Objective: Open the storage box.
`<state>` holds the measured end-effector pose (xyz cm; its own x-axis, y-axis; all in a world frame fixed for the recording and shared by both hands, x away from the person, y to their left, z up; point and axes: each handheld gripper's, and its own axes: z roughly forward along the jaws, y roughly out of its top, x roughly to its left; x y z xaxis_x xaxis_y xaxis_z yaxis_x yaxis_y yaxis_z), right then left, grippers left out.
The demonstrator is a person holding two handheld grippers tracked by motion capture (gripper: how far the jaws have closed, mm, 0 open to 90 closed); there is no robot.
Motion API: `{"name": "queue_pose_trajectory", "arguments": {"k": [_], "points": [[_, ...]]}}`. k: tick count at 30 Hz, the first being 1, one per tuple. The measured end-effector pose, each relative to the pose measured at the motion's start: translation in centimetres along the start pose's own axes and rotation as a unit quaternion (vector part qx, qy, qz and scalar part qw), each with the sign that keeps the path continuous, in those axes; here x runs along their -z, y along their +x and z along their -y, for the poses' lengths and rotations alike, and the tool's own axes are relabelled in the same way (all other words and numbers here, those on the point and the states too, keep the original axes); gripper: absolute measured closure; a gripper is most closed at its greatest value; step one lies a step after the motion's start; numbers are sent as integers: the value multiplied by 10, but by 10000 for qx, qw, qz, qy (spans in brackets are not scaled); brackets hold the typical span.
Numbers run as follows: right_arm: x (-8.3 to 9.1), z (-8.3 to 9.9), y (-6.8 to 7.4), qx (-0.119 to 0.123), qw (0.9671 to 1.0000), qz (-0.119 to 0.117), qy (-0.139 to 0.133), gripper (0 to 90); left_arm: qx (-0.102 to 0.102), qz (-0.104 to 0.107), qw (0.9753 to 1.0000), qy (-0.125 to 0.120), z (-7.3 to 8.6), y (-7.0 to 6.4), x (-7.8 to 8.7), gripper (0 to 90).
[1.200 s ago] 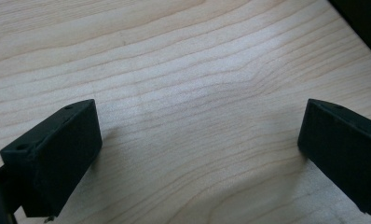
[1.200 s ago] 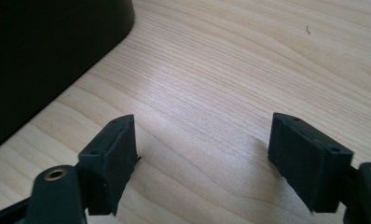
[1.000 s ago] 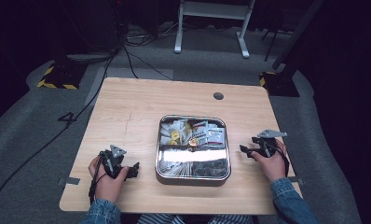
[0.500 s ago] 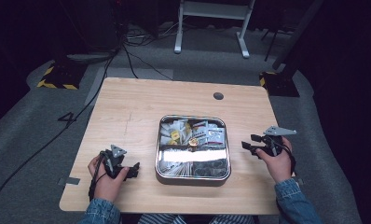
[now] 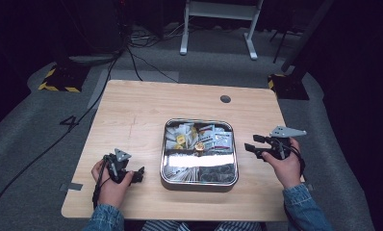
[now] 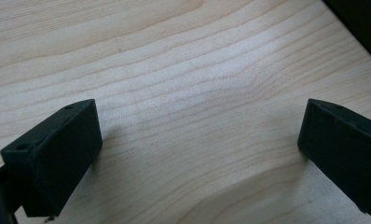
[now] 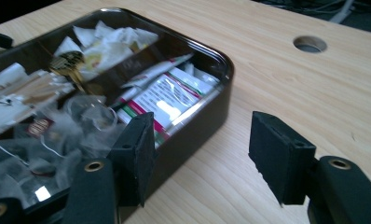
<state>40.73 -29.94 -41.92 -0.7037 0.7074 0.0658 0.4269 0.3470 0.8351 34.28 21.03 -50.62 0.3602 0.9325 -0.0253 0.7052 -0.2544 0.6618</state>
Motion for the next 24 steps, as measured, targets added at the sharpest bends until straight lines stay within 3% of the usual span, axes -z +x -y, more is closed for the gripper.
{"name": "queue_pose_trajectory", "arguments": {"k": [11, 24], "points": [[-17, -34, 21, 265, 9986, -446, -60, 409, 7, 16, 10000, 2, -1, 0, -1, 0], [-44, -61, 49, 557, 9954, -773, -94, 396, 4, 13, 10000, 4, -1, 0, -1, 0]]}}
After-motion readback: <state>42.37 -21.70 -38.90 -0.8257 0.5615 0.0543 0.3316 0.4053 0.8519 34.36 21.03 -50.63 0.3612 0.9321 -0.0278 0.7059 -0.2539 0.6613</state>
